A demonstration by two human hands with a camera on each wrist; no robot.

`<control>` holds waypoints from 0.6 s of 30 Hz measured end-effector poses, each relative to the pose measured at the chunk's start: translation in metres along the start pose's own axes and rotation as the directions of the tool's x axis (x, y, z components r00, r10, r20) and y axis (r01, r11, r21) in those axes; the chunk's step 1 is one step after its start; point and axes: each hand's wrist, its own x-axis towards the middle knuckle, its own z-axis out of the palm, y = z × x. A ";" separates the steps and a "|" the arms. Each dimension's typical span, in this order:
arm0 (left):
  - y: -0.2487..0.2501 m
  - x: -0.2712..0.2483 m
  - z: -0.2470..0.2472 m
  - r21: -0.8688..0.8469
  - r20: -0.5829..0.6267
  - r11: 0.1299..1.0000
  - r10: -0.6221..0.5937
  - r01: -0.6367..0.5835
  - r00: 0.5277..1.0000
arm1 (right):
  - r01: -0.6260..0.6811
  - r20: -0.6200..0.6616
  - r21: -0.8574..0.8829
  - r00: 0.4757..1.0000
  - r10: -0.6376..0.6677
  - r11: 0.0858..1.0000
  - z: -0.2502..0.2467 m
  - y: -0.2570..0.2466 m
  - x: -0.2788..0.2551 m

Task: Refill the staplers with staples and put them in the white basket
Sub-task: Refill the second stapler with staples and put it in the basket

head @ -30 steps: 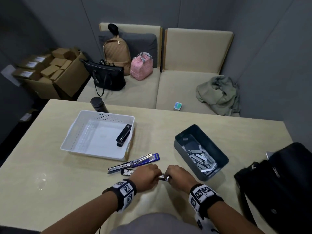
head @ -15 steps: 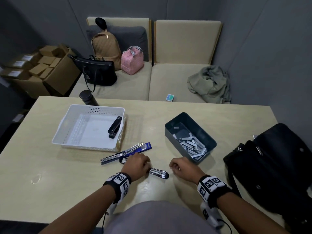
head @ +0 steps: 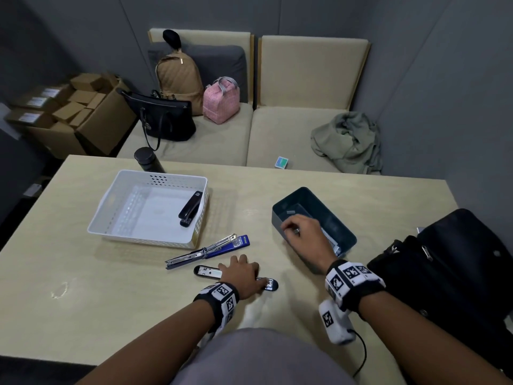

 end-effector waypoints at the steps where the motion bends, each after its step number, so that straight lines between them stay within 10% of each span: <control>1: 0.000 0.001 0.000 0.002 0.005 1.000 0.009 -0.009 1.000 | -0.009 -0.025 0.007 1.000 0.009 1.000 -0.004 0.001 0.004; 11: -0.006 0.007 -0.009 -0.050 0.055 0.974 0.226 -0.223 0.973 | -0.365 0.068 -0.313 0.912 0.404 0.877 -0.039 0.064 0.025; 18: -0.001 0.019 -0.015 -0.040 0.165 0.981 0.195 -0.191 0.967 | -0.368 0.133 -0.458 0.872 0.472 0.809 -0.026 0.067 0.034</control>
